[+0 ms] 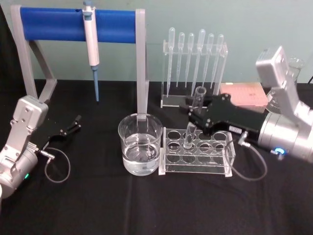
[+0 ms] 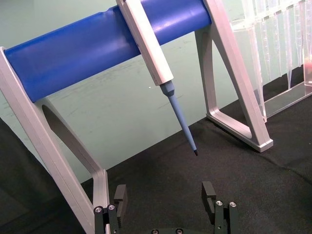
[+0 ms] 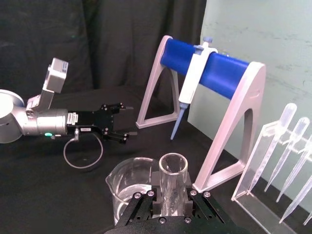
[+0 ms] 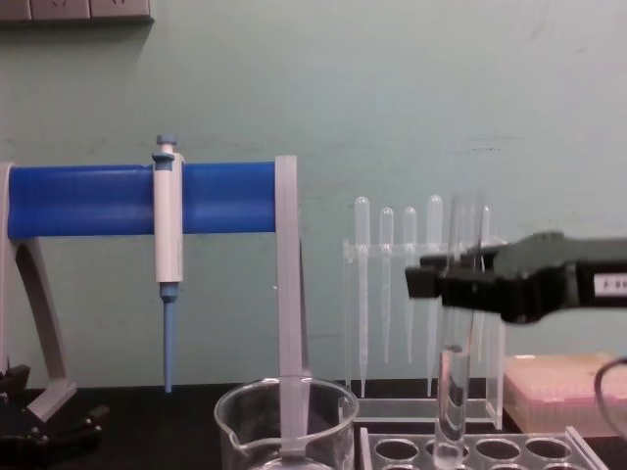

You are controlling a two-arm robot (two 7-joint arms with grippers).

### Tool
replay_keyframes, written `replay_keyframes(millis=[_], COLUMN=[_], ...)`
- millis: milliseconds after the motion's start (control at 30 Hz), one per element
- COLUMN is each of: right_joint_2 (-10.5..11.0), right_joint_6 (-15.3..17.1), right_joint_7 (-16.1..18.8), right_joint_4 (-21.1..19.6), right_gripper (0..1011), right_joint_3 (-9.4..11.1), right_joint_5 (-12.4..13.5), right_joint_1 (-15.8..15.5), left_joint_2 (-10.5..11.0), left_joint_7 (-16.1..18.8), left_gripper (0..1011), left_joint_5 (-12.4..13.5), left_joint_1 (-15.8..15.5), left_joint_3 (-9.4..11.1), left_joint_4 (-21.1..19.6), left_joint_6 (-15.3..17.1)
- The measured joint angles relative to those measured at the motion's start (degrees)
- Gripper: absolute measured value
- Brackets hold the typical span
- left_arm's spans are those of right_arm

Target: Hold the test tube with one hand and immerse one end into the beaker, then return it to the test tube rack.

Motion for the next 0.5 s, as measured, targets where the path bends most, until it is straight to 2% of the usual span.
replay_keyframes(millis=[167, 500], right_joint_2=[1.11, 2.59], right_joint_6=[2.57, 4.58], right_joint_7=[0.63, 0.65], right_joint_4=[-0.82, -2.62], right_gripper=[224, 223], right_joint_3=[-0.04, -0.27], right_joint_5=[1.42, 3.43], right_joint_1=[2.43, 5.19], left_joint_2=[0.00, 0.00], left_joint_7=[0.00, 0.00], left_gripper=[1000, 1000], left_joint_5=[0.00, 0.00], left_joint_1=[0.00, 0.00], left_joint_3=[0.00, 0.00], left_joint_4=[0.00, 0.00], left_joint_6=[0.00, 0.00])
